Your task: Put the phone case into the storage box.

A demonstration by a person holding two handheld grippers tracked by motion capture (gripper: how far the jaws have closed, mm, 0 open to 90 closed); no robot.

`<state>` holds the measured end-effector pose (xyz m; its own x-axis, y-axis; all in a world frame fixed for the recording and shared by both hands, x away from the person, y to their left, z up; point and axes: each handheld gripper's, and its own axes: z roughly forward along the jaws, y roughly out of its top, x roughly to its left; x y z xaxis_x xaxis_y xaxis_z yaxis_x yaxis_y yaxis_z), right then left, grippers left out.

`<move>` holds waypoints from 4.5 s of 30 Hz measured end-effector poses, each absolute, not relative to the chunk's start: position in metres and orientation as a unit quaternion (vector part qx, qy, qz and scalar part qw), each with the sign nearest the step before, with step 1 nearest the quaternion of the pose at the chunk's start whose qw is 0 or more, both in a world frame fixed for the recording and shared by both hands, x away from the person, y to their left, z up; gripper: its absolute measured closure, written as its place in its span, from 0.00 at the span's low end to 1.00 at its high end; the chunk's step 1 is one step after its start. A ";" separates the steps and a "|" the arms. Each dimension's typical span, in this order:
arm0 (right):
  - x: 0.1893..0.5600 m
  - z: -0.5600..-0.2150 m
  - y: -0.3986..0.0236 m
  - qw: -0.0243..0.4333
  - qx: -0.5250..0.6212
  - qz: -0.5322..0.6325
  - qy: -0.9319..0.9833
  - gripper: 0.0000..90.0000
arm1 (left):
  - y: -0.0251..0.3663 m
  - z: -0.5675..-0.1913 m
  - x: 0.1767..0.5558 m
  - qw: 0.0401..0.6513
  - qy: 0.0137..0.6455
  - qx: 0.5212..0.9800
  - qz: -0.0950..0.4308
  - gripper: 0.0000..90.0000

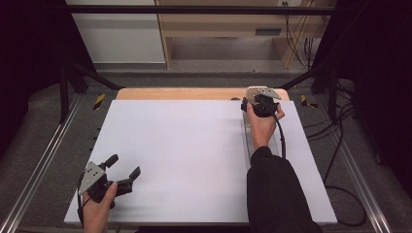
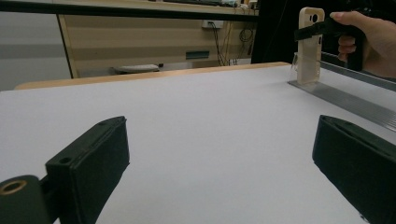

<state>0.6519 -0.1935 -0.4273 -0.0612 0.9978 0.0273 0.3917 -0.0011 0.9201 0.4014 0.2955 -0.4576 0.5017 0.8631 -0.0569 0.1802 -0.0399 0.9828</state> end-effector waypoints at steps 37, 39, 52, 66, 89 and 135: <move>0.657 -0.432 -0.192 0.355 0.578 0.416 0.605 0.12 | 0.293 -0.458 0.402 0.566 0.396 0.658 0.298 0.04; 0.657 -0.432 -0.192 0.356 0.577 0.414 0.607 0.12 | 0.293 -0.458 0.402 0.566 0.396 0.659 0.297 0.04; 0.659 -0.435 -0.190 0.353 0.588 0.411 0.600 0.10 | 0.293 -0.458 0.401 0.566 0.397 0.658 0.299 0.04; 0.656 -0.431 -0.190 0.358 0.596 0.408 0.592 0.05 | 0.295 -0.455 0.399 0.569 0.396 0.650 0.312 0.05; 0.640 -0.407 -0.191 0.359 0.600 0.414 0.583 0.05 | 0.292 -0.455 0.400 0.575 0.393 0.650 0.303 0.03; 0.621 -0.382 -0.182 0.395 0.531 0.485 0.572 0.08 | 0.292 -0.454 0.400 0.575 0.389 0.649 0.311 0.02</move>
